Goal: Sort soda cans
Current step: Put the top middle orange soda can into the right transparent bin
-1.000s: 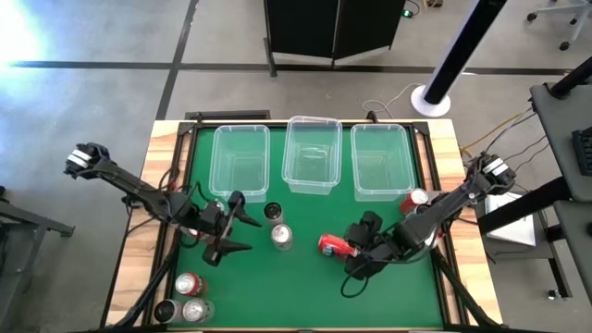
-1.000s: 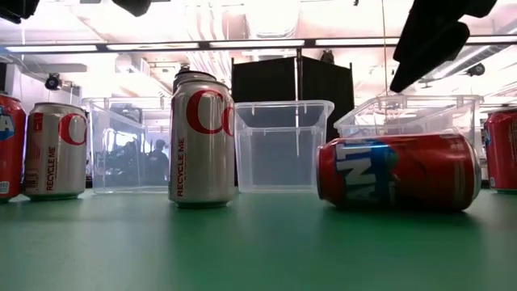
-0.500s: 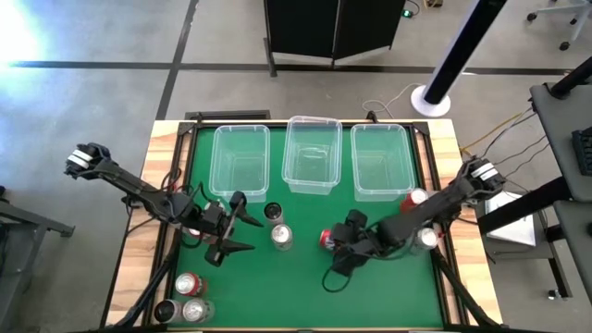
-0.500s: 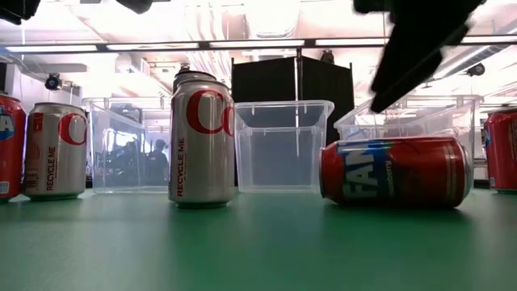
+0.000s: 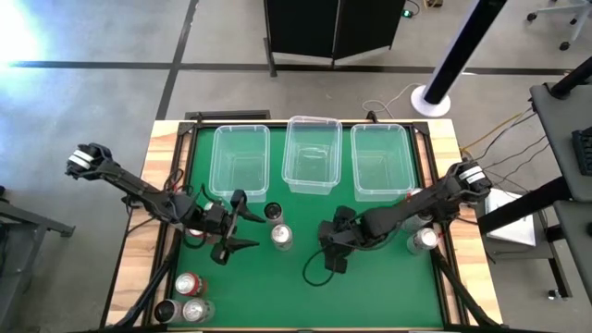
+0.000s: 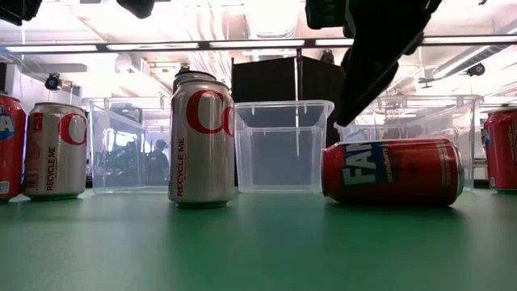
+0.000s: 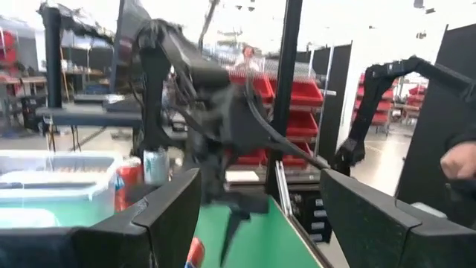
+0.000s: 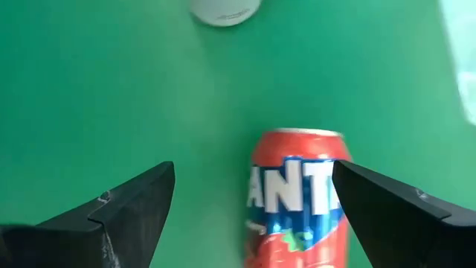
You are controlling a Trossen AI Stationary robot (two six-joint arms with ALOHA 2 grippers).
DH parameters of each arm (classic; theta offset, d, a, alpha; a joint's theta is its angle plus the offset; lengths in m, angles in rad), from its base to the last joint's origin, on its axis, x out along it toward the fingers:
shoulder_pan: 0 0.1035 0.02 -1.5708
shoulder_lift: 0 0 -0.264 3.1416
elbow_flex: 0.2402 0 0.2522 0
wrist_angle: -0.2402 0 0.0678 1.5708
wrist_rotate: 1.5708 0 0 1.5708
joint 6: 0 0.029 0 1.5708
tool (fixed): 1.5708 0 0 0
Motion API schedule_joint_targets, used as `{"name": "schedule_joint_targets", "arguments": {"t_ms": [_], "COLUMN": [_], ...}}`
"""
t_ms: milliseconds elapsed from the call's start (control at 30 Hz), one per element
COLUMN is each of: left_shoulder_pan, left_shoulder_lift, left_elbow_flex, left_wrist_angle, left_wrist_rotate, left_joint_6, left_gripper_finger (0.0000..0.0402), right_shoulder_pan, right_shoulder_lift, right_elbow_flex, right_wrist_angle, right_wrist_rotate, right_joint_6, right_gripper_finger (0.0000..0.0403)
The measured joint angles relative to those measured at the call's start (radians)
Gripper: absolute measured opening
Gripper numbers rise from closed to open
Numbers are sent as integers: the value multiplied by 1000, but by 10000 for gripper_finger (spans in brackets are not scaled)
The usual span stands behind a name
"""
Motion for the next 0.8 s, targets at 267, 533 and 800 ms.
{"name": "schedule_joint_targets", "arguments": {"t_ms": [267,533,800], "left_shoulder_pan": [0,0,0], "left_shoulder_lift": [28,22,41], "left_elbow_flex": [0,0,0], "left_wrist_angle": [2,4,0], "left_wrist_rotate": [0,0,0], "left_joint_6": [-6,-19,-29], "left_gripper_finger": [259,259,259], "right_shoulder_pan": [-46,-51,-51], "right_shoulder_lift": [6,6,6], "right_elbow_flex": [37,34,33], "right_wrist_angle": [-6,-9,-19], "right_wrist_rotate": [-28,-53,-52], "right_joint_6": [-60,-66,-81], "right_gripper_finger": [360,360,360]}}
